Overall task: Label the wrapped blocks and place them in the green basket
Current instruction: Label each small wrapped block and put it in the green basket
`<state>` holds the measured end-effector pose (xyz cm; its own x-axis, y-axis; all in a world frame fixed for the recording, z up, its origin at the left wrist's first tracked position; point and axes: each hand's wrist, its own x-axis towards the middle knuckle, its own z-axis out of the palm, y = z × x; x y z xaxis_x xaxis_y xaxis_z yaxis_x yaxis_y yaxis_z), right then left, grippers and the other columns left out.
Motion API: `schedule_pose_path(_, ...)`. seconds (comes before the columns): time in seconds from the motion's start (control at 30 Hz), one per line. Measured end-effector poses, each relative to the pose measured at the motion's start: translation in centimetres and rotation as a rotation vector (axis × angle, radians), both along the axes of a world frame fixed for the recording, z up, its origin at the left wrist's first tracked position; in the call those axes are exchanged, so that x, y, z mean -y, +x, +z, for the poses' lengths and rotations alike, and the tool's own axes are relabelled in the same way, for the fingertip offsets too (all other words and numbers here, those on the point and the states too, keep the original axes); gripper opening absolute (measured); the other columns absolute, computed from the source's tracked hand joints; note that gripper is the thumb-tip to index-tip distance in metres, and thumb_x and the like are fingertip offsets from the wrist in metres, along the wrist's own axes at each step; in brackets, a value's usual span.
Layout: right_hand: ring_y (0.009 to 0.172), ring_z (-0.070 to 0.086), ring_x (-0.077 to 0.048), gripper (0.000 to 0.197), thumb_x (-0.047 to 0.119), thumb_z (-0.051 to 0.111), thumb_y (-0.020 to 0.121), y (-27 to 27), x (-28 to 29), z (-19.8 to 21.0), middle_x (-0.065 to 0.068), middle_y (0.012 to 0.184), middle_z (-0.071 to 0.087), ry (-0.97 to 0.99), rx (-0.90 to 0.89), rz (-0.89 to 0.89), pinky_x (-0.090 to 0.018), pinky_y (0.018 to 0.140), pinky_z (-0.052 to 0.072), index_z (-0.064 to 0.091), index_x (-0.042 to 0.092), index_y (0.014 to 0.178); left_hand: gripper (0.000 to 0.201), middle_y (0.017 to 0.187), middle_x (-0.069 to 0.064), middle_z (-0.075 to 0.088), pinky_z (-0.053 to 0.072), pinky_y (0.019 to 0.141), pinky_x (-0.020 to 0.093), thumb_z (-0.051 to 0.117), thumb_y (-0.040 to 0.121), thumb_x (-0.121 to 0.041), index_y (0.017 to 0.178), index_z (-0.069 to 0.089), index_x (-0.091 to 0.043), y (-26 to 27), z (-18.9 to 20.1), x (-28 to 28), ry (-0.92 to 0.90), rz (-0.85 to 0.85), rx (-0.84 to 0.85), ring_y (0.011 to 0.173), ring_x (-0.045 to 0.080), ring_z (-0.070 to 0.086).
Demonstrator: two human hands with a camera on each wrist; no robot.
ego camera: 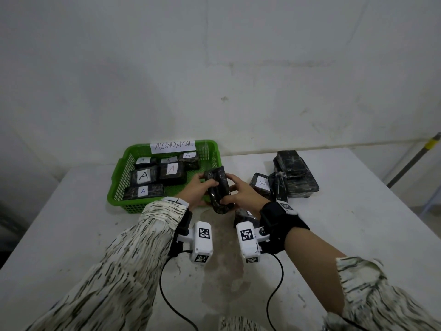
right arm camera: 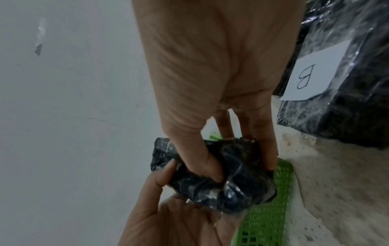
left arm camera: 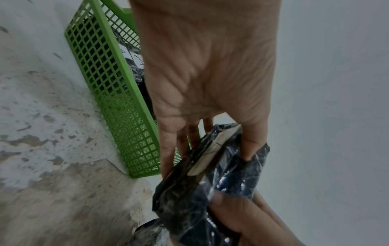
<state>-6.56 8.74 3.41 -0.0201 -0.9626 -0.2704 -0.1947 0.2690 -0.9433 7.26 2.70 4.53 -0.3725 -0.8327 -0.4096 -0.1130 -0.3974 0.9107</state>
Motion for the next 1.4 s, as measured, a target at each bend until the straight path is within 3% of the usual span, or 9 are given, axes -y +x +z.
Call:
schedule_pose_path(0.27, 0.122, 0.05, -0.032, 0.042, 0.041, 0.057, 0.093, -0.3, -0.1, 0.3, -0.011, 0.131, 0.051, 0.086, 0.303, -0.073, -0.064, 0.092, 0.043, 0.043, 0.034, 0.132, 0.043, 0.122, 0.015, 0.051, 0.05, 0.08, 0.043, 0.057, 0.085, 0.005, 0.118, 0.039, -0.016, 0.7, -0.2, 0.4, -0.216, -0.1, 0.039, 0.105, 0.03, 0.053)
schedule_pose_path(0.4, 0.123, 0.04, -0.028, 0.073, 0.075, 0.054, 0.073, -0.3, 0.1, 0.7, -0.004, 0.135, 0.042, 0.129, 0.297, -0.114, -0.054, 0.096, 0.043, 0.042, 0.03, 0.129, 0.058, 0.11, 0.003, 0.054, 0.048, 0.09, 0.044, 0.059, 0.073, 0.021, 0.104, 0.044, -0.025, 1.0, -0.3, 0.4, -0.312, -0.177, -0.022, 0.109, 0.026, 0.051)
schedule_pose_path(0.57, 0.09, 0.052, -0.014, 0.051, 0.051, 0.059, 0.084, -0.5, -0.1, 0.6, 0.001, 0.107, 0.054, 0.103, 0.358, -0.088, -0.025, 0.062, 0.047, 0.042, 0.025, 0.124, 0.059, 0.112, 0.006, 0.053, 0.05, 0.084, 0.028, 0.06, 0.068, 0.026, 0.1, 0.048, -0.022, 0.8, -0.2, 0.4, -0.388, -0.264, -0.096, 0.11, 0.022, 0.051)
schedule_pose_path(0.73, 0.095, 0.056, -0.028, 0.048, 0.043, 0.068, 0.081, -0.4, 0.1, 0.3, -0.008, 0.112, 0.059, 0.084, 0.369, -0.187, -0.038, 0.072, 0.044, 0.048, 0.026, 0.121, 0.06, 0.111, 0.0, 0.052, 0.051, 0.083, 0.024, 0.058, 0.068, 0.027, 0.102, 0.047, -0.021, 0.6, 0.2, 0.2, -0.391, -0.312, -0.101, 0.113, 0.018, 0.048)
schedule_pose_path(0.9, 0.089, 0.06, -0.024, 0.04, 0.042, 0.063, 0.087, -0.7, 0.5, 0.2, -0.009, 0.108, 0.063, 0.009, 0.276, -0.284, -0.039, 0.08, 0.049, 0.049, 0.019, 0.117, 0.063, 0.117, -0.002, 0.055, 0.04, 0.102, 0.037, 0.064, 0.075, 0.013, 0.123, 0.039, -0.02, 0.3, 0.8, 0.0, -0.271, -0.365, -0.067, 0.119, 0.019, 0.048)
schedule_pose_path(1.0, 0.085, 0.06, -0.018, 0.048, 0.048, 0.056, 0.09, -0.7, 0.2, 0.4, -0.005, 0.105, 0.059, 0.04, 0.257, -0.242, -0.025, 0.059, 0.049, 0.046, 0.017, 0.125, 0.037, 0.118, 0.003, 0.057, 0.038, 0.104, 0.047, 0.055, 0.09, -0.006, 0.123, 0.045, -0.02, 0.1, 1.2, -0.1, -0.182, -0.271, -0.076, 0.113, 0.025, 0.053)
schedule_pose_path(1.17, 0.076, 0.059, -0.011, 0.047, 0.054, 0.015, 0.1, -0.7, -0.1, 0.8, 0.002, 0.086, 0.061, 0.033, 0.208, -0.159, -0.017, 0.054, 0.044, 0.05, 0.029, 0.118, 0.029, 0.129, 0.012, 0.045, 0.043, 0.096, 0.059, 0.043, 0.098, -0.021, 0.126, 0.043, -0.024, 0.2, 1.2, 0.8, -0.125, -0.025, -0.118, 0.11, 0.031, 0.049)
schedule_pose_path(1.27, 0.061, 0.058, -0.015, 0.048, 0.042, 0.037, 0.101, -1.0, -0.1, 0.7, -0.002, 0.069, 0.059, 0.024, 0.266, -0.189, -0.024, 0.058, 0.037, 0.057, 0.006, 0.126, 0.027, 0.136, 0.011, 0.041, 0.052, 0.077, 0.059, 0.033, 0.1, -0.037, 0.124, 0.043, -0.027, 1.4, 0.5, 1.5, 0.005, 0.123, -0.269, 0.109, 0.036, 0.048)
schedule_pose_path(1.4, 0.049, 0.045, -0.008, 0.032, 0.011, 0.063, 0.089, -1.5, 0.2, 1.0, 0.005, 0.055, 0.052, -0.035, 0.27, -0.083, -0.022, 0.055, 0.03, 0.061, 0.003, 0.12, 0.079, 0.14, 0.019, 0.045, 0.055, 0.065, 0.042, 0.013, 0.09, -0.067, 0.141, 0.039, -0.013, 2.6, -0.3, 1.5, 0.247, 0.133, -0.353, 0.121, 0.037, 0.049)
